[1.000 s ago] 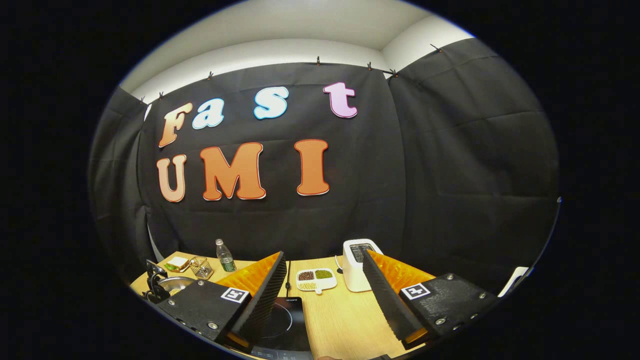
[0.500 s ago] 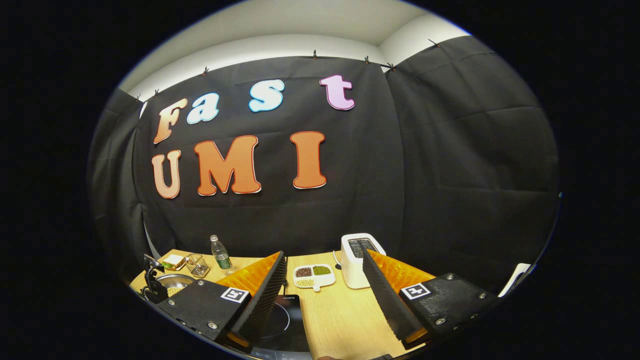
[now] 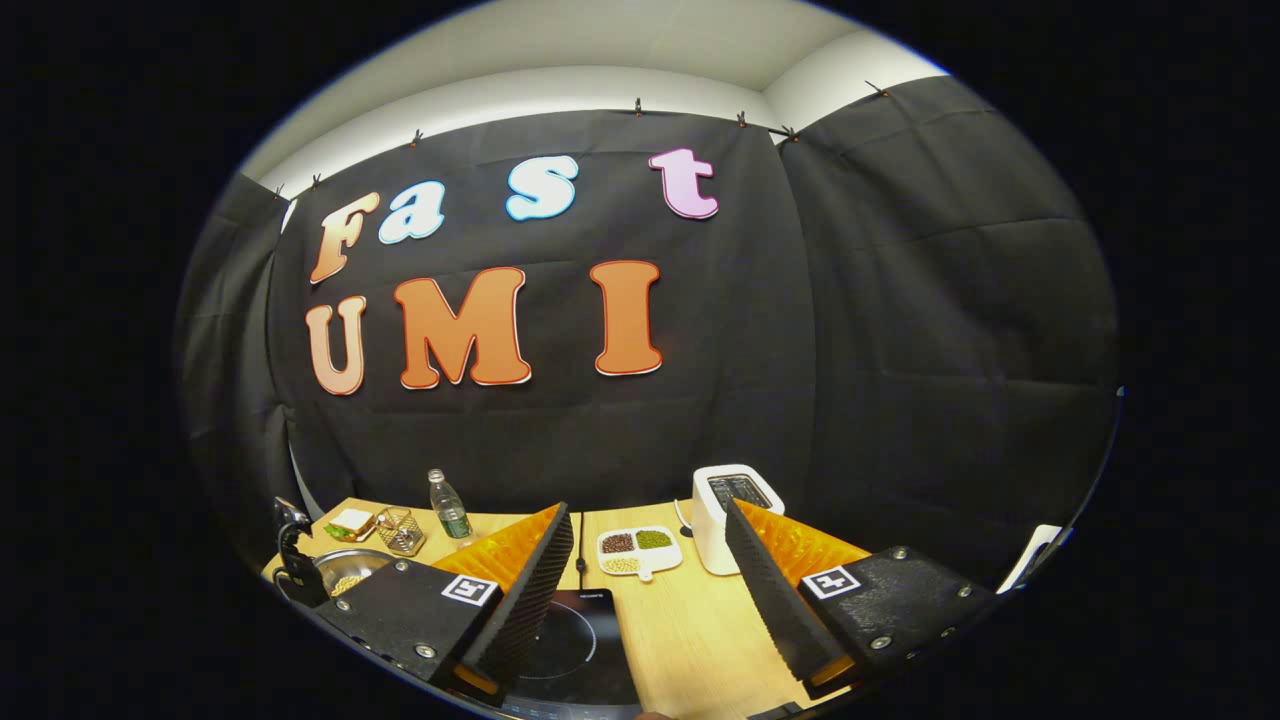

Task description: First push the handle of the pot to place it horizontally, then grasp the pot with both hands and set it on the induction cooktop.

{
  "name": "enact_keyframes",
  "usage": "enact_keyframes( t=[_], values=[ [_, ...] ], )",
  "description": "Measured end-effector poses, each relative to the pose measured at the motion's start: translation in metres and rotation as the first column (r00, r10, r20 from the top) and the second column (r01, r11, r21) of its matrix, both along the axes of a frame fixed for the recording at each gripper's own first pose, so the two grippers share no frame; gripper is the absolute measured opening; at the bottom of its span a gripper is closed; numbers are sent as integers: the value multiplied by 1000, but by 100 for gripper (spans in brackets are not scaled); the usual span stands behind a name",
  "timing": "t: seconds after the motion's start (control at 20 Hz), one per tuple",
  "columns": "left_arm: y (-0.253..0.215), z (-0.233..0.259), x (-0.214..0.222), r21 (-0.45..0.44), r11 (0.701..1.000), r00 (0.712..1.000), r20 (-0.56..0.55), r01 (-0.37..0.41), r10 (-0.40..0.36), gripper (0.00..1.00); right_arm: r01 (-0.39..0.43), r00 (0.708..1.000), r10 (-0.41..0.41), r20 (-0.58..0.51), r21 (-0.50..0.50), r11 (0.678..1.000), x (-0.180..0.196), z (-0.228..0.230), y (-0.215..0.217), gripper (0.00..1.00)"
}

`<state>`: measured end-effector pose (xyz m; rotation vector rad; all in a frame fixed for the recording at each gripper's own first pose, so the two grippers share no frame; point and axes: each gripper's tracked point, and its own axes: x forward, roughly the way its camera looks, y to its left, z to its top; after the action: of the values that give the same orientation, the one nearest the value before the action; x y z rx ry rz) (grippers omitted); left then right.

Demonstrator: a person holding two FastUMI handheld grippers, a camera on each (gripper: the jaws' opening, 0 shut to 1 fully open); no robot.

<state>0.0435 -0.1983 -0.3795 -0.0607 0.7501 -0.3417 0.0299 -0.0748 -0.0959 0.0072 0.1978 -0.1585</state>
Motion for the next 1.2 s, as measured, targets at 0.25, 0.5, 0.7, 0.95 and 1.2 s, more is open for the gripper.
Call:
enact_keyframes(
  t=[0.25,0.5,0.7,0.95,1.2],
  values=[
    [81,44,7,49,991,982,151,-121,112,2,-48,999,48,9,4,999,3,-1,47,95],
    [163,72,3,56,971,950,225,-234,216,2,-98,995,99,-8,44,994,7,-20,99,100],
    [225,78,2,65,945,919,261,-321,294,2,-114,993,115,-34,47,992,10,-45,136,95],
    [266,67,8,72,931,909,257,-357,329,2,-149,983,155,-95,66,987,21,-84,182,95],
    [284,34,18,-4,927,912,176,-376,371,30,-194,957,202,-209,56,979,35,-138,228,95]
  ],
)
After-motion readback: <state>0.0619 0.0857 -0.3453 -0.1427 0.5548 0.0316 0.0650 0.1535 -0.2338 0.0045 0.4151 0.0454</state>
